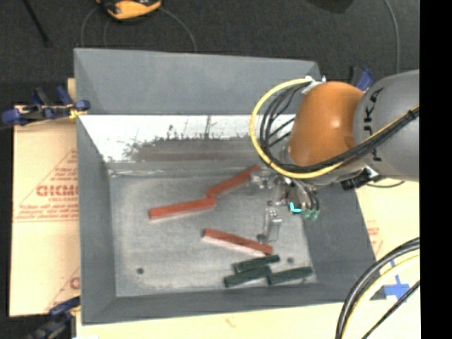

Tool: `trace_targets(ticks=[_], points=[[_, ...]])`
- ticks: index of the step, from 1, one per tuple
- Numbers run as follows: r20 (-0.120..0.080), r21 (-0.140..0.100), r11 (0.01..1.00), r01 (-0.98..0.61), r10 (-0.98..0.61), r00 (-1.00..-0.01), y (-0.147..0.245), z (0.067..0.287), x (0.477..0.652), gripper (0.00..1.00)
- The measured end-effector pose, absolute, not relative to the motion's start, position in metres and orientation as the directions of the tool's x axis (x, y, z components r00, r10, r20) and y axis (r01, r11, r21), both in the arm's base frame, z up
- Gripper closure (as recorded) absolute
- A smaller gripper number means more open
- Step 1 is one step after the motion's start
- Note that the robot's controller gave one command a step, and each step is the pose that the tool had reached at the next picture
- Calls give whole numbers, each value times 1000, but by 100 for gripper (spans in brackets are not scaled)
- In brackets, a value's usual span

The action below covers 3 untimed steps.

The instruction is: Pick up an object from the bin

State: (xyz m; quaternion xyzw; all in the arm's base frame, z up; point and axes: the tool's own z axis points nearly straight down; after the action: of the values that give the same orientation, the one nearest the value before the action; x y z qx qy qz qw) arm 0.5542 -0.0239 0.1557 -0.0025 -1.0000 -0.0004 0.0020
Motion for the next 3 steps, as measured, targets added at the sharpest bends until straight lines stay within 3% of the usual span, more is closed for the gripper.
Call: trace_targets(ticks=[1,2,3], points=[[-4,0,1000,5,5,-1000,-24,160,556,0],[-8,3,999,47,48,-999,0,91,549,0],[5,2,992,124,124,-992,3,101,540,0]])
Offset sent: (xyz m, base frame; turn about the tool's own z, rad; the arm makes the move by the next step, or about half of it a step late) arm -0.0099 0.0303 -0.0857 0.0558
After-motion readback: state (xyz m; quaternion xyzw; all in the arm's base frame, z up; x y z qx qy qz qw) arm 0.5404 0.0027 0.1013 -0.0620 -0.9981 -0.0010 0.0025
